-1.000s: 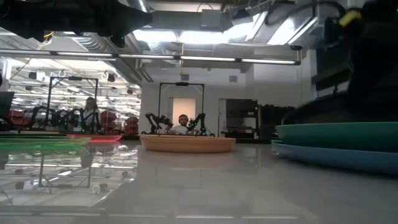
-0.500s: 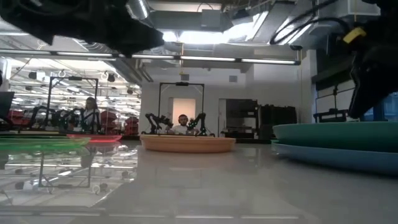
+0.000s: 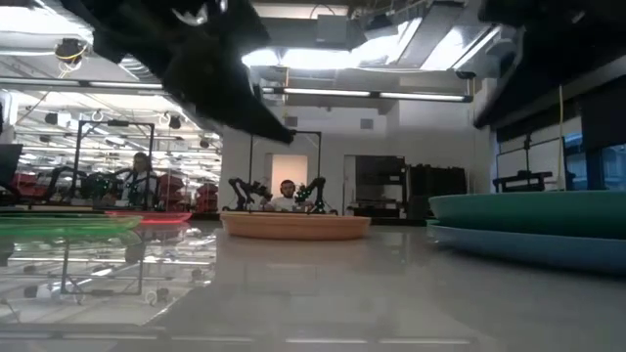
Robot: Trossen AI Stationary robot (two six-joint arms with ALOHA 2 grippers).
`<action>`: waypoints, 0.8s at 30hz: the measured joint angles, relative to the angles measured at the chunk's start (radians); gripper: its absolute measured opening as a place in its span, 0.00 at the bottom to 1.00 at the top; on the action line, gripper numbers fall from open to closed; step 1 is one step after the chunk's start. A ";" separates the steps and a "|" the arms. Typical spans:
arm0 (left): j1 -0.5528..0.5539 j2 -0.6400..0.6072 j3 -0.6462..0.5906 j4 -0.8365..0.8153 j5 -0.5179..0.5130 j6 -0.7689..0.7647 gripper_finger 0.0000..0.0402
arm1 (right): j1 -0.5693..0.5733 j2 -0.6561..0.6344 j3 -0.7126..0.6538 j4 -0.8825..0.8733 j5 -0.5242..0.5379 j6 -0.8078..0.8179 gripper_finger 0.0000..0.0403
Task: Stack plastic plates
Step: Stack the orange plate on top of the black plate
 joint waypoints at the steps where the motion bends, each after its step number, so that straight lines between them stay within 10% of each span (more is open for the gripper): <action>1: -0.002 0.023 0.003 -0.002 -0.005 0.000 0.33 | 0.000 0.010 0.000 0.043 0.000 -0.031 0.54; 24: 0.046 0.198 0.026 -0.045 0.123 -0.003 0.31 | -0.001 0.262 0.000 0.375 0.036 -0.238 0.54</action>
